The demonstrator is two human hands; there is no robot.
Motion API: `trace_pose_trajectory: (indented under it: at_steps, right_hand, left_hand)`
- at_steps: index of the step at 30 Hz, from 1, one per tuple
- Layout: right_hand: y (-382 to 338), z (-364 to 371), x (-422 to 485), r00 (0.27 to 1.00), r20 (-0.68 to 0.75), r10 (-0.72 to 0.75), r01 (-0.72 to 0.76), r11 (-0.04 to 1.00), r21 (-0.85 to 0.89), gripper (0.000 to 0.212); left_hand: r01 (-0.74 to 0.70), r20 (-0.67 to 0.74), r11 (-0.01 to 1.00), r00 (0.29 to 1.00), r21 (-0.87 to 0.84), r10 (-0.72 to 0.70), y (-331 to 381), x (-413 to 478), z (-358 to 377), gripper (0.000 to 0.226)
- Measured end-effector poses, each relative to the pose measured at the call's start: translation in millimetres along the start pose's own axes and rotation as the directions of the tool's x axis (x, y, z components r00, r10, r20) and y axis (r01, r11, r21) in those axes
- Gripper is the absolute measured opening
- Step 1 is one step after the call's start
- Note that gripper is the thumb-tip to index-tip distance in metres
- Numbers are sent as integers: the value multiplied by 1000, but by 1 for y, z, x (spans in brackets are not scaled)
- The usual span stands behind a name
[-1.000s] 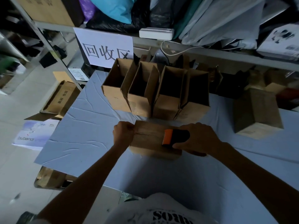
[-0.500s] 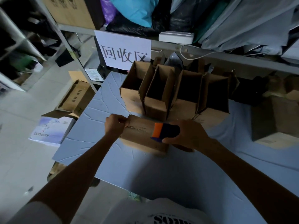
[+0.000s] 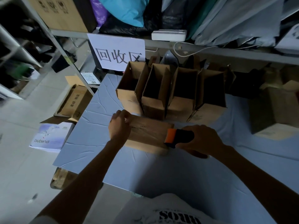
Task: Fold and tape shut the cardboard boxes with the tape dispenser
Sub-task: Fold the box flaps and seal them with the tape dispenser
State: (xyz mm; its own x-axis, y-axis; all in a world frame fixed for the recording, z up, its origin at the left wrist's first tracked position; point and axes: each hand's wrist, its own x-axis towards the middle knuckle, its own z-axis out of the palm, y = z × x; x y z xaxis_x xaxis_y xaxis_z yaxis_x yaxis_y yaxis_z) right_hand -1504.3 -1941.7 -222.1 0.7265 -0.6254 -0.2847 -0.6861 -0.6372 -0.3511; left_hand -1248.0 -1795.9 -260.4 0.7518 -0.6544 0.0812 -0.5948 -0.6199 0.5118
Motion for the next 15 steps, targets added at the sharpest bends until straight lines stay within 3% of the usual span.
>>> trace_pose_trajectory:
  at_steps: [2, 7, 11, 15]
  right_hand:
    - [-1, -3, 0, 1000, -25, -13, 12, 1000, -5, 73]
    - [-1, -17, -2, 999, -25, -34, 33, 999, -37, 71]
    - [-4, -36, -2, 989, -123, -83, 80, 997, -23, 74]
    - [-5, -33, 0, 999, -39, -28, 27, 999, -24, 79]
  left_hand:
    - [-98, 84, 995, 992, 8, 97, 4, -7, 9, 28]
    - [-68, 132, 983, 987, -173, 91, -8, -14, 14, 27]
    - [-62, 146, 963, 984, -261, 103, -7, -15, 10, 30]
    - [-44, 139, 955, 986, -294, 88, -7, -15, 10, 31]
